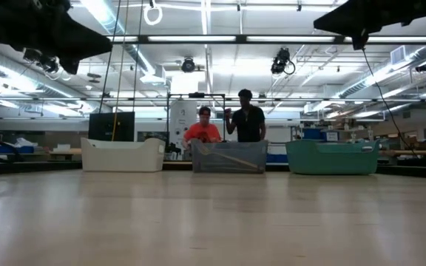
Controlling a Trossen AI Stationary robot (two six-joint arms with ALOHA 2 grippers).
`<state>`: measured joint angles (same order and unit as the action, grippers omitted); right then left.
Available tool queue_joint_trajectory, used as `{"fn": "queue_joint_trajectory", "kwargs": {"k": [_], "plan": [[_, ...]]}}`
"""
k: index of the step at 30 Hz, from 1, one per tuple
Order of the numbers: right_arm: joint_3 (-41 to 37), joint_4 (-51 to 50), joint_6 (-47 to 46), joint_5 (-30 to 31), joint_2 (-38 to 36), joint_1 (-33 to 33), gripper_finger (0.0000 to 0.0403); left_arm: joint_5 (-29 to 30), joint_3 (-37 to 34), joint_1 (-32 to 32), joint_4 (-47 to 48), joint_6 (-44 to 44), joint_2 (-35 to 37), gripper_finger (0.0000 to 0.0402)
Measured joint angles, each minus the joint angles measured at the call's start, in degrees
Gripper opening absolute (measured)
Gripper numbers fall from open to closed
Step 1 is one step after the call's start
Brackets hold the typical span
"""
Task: Sort silverware by color (type)
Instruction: Return to Home Position
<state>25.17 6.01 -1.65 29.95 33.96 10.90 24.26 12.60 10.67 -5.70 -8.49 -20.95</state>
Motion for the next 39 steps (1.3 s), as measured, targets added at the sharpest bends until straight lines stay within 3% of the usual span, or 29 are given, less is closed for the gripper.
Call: {"fn": "queue_joint_trajectory", "kwargs": {"k": [4,11,17,28,33,39], "plan": [[-1.15,0.45,-0.27,0.02,-0.75,2.28,0.0013,0.73,-1.21,1.9,-2.4,1.66,0.02,0.0084],[-11.6,12.5,-1.74,-1.34,-2.36,2.69,0.001,1.19,-11.76,1.14,-15.98,1.49,0.54,0.0084],[-18.21,12.67,-2.26,-9.25,-10.01,1.47,0.001,0.75,-12.09,-1.5,-14.1,2.23,1.82,0.0068],[-24.83,0.63,-5.77,-14.23,-31.13,-4.18,0.0009,-3.75,-12.13,-5.37,-5.84,0.69,6.81,0.0017],[-24.83,-2.36,-7.22,-14.55,-33.85,-4.64,0.001,-3.69,-12.15,-5.37,-5.72,0.18,6.75,0.0013],[-24.83,-1.78,-12.44,-10.22,-33.49,-4.66,0.0015,-0.95,-12.15,-5.37,-5.5,0.87,6.75,0.0019]]}}
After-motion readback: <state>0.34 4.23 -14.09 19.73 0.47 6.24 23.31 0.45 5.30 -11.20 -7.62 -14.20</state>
